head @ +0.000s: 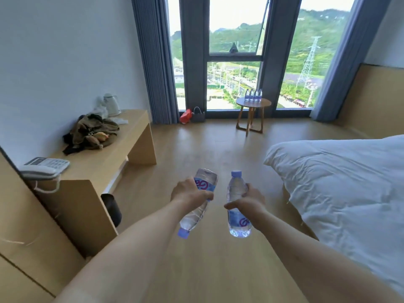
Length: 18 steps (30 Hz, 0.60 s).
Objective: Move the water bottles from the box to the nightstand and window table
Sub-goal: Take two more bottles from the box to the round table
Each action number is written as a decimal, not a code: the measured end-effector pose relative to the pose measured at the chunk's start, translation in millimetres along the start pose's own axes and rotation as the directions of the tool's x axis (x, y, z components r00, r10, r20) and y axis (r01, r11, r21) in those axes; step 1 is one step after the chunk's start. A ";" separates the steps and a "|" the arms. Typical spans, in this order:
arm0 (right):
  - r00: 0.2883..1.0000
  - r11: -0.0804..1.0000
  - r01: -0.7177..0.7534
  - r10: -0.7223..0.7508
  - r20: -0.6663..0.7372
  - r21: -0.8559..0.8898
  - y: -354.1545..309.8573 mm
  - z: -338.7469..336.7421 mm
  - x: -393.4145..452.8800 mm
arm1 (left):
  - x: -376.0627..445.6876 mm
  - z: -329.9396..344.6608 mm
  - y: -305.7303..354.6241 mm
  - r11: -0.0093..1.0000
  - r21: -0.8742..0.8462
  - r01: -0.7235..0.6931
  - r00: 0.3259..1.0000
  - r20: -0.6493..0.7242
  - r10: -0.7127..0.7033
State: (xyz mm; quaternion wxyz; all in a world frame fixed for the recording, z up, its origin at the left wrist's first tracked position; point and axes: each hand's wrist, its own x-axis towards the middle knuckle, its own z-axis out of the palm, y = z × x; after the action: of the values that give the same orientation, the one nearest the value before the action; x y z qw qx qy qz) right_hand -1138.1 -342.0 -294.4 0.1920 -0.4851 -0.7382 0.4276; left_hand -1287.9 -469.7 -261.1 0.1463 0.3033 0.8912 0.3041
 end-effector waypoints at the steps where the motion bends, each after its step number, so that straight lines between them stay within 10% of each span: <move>1: 1.000 1.000 -0.013 0.013 -0.010 0.011 3.0 -6.0 11.5 | 9.6 7.0 9.2 1.000 0.012 -0.015 1.000 0.015 0.014; 18: 0.972 0.977 -0.142 0.168 -0.162 0.161 -54.5 -0.9 259.2 | 309.0 61.6 86.6 0.959 0.064 -0.276 0.945 0.198 0.259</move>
State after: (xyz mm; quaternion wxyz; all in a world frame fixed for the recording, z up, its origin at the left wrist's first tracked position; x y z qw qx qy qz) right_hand -1285.7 -122.3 -283.4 0.2573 -0.5614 -0.6445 0.4507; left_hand -1460.4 -192.6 -277.6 0.1731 0.4552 0.8367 0.2504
